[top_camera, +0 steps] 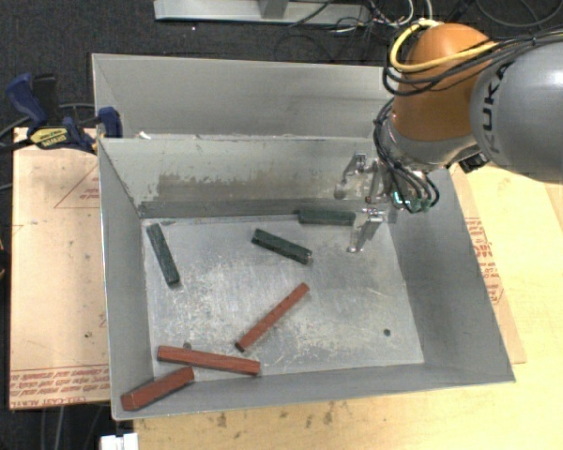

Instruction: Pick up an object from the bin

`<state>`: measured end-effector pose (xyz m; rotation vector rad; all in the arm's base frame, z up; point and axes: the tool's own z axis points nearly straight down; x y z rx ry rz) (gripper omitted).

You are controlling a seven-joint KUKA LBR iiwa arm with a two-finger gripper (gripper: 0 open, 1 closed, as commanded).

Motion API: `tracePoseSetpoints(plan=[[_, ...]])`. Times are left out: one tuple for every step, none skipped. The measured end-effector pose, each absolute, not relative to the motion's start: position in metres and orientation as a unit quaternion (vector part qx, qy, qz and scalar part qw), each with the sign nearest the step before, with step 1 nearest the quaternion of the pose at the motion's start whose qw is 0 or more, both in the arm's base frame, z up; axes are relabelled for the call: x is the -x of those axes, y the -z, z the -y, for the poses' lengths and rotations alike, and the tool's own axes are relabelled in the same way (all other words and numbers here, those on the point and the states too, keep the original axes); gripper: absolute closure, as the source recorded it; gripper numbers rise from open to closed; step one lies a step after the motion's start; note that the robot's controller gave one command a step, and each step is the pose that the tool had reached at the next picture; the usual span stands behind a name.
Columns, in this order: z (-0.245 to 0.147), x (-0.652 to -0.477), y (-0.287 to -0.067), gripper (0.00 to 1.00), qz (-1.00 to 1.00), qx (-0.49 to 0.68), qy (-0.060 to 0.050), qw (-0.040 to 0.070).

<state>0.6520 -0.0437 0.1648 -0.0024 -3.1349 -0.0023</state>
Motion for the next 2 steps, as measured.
tracePoseSetpoints(plan=[[0.044, -0.654, -0.170, 0.00, 1.000, 0.000, 0.000, -0.001], [-0.002, -0.643, -0.078, 1.00, 0.999, -0.039, 0.001, -0.005]])
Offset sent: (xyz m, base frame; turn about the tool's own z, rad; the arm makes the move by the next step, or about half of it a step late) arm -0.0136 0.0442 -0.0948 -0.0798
